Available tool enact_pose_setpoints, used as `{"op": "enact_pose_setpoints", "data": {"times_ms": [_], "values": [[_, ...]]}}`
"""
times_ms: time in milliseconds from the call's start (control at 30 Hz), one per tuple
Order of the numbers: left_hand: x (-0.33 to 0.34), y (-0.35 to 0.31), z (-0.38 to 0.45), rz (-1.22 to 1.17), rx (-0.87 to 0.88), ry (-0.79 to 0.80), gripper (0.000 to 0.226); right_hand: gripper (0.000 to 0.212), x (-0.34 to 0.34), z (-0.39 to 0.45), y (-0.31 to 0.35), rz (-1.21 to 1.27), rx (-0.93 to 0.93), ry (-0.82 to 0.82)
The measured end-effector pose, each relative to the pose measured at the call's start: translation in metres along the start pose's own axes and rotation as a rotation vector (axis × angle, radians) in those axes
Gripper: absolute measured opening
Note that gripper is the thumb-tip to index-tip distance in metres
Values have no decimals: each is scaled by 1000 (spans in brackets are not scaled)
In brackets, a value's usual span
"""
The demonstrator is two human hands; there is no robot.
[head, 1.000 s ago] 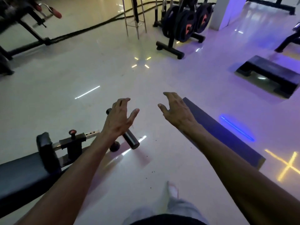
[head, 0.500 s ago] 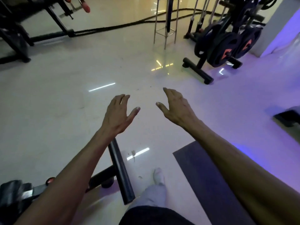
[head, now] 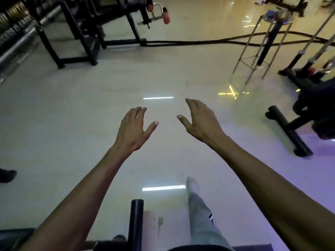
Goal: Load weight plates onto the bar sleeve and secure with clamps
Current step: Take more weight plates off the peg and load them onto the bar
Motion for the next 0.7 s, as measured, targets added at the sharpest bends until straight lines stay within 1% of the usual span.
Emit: {"op": "enact_pose_setpoints", "data": {"times_ms": [133, 300, 500, 633, 700], "values": [[-8, 34, 88, 28, -112, -53, 73, 67, 24, 124, 0, 49, -93, 4], [-45, 81, 203, 51, -258, -159, 71, 63, 35, 292, 28, 99, -245, 23], [-79, 157, 305, 68, -380, -248, 69, 63, 68, 451, 90, 146, -421, 41], [-100, 231, 366, 73, -456, -331, 69, 64, 103, 556, 145, 143, -539, 36], [-112, 269, 399, 71, -492, -348, 68, 63, 120, 606, 175, 144, -584, 51]]}}
Point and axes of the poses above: each hand's wrist, its own z-axis towards the middle knuckle, its own x-axis out of the palm, y = z × x, the point moved 5 cm from there along z, towards the middle knuckle, and after that the axes turned 13 degrees about -z, right-handed, at the moved point
